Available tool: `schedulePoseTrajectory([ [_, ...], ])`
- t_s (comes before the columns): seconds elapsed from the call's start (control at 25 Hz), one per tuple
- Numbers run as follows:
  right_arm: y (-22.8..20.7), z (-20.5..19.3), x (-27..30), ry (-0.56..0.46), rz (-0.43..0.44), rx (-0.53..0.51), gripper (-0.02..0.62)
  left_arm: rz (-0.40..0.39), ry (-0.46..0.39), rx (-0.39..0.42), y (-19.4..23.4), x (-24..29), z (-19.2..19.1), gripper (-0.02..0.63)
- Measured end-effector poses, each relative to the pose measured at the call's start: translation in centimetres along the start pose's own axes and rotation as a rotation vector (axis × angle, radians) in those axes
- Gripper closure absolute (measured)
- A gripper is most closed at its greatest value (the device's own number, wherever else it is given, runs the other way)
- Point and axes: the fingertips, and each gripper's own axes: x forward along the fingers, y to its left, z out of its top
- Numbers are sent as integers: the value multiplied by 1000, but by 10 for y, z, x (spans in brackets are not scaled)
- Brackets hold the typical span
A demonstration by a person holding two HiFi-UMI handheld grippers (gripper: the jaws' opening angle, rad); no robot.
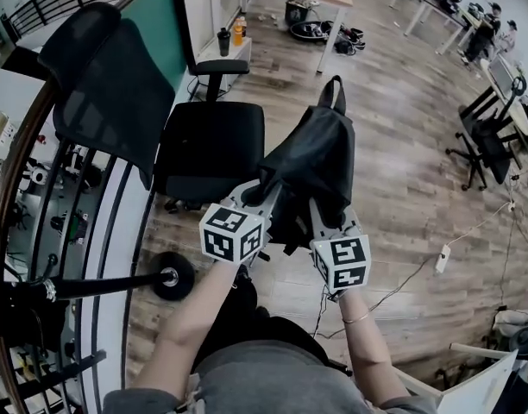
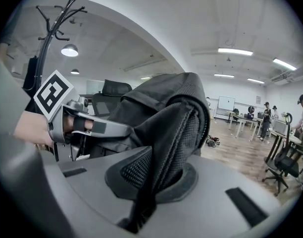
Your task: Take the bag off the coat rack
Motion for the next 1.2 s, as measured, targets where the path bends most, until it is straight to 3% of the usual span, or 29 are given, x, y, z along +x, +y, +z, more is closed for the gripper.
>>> schedulePoseTrajectory([
  [0.28,-33,29,48,8,-69,6,577,-71,2,23,36,48,38,575],
  [0.52,-47,56,89,-7,-77,-26,575,-78,-26,3,69,68,64,575],
  [0.76,-54,77,125,12,-47,-93,575,-43,-58,-78,102,81,80,575],
  [1.0,-59,96,159,-12,12,-89,575,6,-77,-48,130,95,102,575],
  [1.2,-50,113,209,-30,120,-109,575,112,-97,-45,177,95,116,575],
])
